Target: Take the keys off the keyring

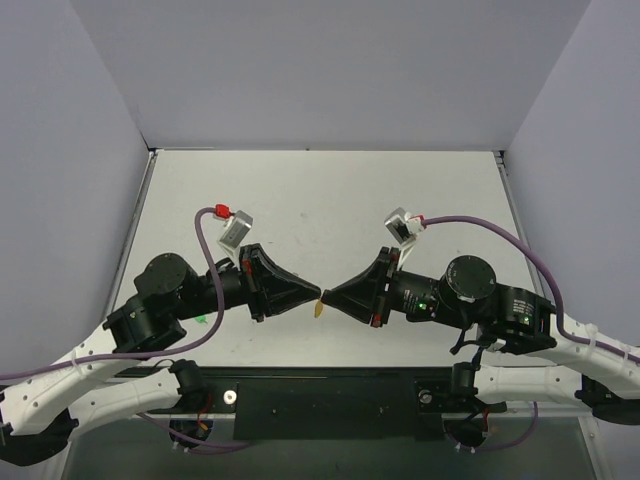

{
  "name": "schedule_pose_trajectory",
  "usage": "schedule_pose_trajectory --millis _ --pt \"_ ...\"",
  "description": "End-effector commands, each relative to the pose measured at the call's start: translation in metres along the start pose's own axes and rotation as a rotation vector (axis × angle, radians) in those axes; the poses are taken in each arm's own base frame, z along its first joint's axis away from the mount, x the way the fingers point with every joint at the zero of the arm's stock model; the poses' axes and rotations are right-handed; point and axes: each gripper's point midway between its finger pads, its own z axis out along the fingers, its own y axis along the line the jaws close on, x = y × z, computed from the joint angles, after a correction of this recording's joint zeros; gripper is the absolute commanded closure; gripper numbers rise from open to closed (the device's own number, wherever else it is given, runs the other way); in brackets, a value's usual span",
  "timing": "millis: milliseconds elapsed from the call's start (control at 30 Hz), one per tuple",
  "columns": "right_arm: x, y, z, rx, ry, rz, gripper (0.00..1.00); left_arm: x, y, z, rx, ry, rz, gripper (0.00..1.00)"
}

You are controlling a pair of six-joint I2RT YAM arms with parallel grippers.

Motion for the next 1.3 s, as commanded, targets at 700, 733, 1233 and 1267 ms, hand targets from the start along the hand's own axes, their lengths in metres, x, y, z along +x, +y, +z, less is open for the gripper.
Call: schedule_pose_trajectory --millis 700,733,1233,1267 --pt "-0.006 -0.042 0.009 0.108 -0.032 0.111 0.93 0.017 0.028 -0.002 -0.183 0.18 0.067 1.0" --pt "-0.005 -0.043 0.009 0.108 -0.03 0.113 0.9 0.017 0.028 -0.001 -0.184 0.181 0.067 1.0" --pt "-0.003 -0.054 0.011 0.145 -0.041 0.131 0.83 0.018 0.042 0.0 -0.251 0.179 0.06 1.0" --pt "-0.004 -0.054 0.011 0.147 -0.044 0.129 0.83 0.019 0.045 0.0 -0.261 0.179 0.059 1.0"
